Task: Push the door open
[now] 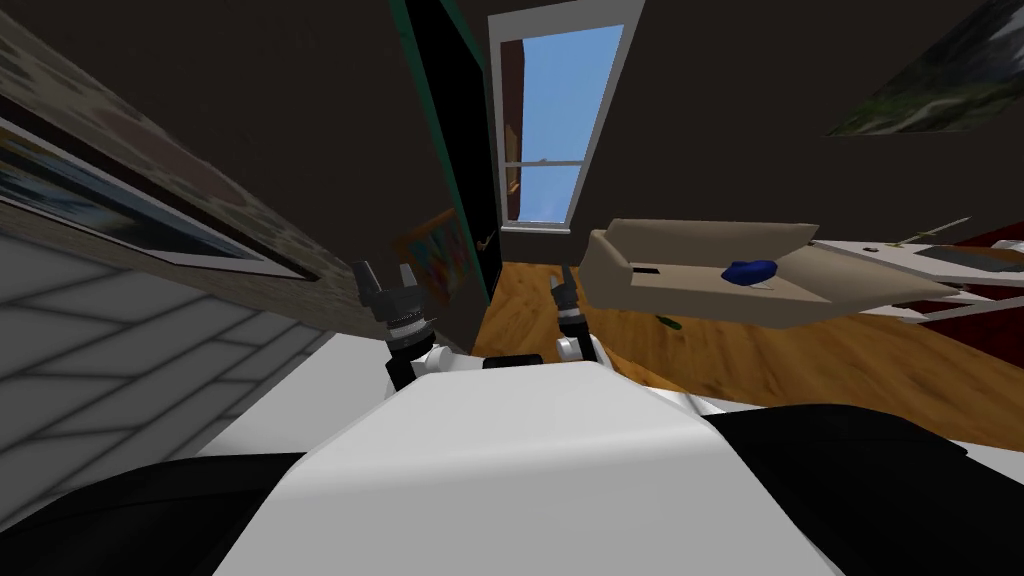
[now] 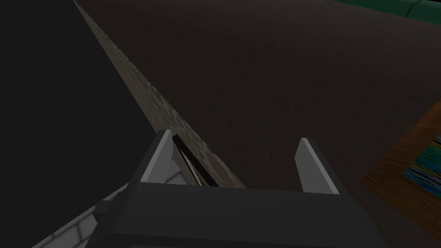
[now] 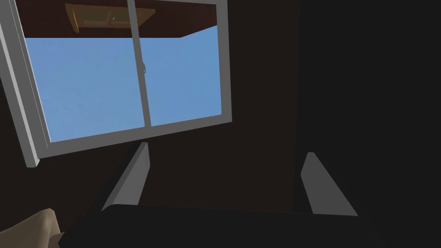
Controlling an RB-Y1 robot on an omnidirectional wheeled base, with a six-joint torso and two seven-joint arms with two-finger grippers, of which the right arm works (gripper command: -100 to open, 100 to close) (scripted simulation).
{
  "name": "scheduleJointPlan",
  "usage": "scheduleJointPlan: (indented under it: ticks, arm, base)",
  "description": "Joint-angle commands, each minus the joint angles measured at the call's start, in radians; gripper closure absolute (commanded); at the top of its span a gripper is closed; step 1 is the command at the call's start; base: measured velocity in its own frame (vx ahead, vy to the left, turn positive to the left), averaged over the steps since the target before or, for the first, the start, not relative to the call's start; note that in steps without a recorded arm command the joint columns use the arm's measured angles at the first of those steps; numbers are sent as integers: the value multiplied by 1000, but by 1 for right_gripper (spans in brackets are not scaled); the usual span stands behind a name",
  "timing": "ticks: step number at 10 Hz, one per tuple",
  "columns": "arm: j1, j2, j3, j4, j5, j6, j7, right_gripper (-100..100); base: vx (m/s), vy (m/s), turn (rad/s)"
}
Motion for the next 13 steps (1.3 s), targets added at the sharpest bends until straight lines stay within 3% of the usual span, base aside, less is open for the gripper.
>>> scheduleJointPlan:
  ticks: [1, 13]
  arm:
    - [-6, -3, 16, 20, 14, 0, -5, -100]
    - [-67, -18, 134, 238, 125, -43, -50, -100]
  base:
    - [202, -78, 80]
    - [187, -79, 102]
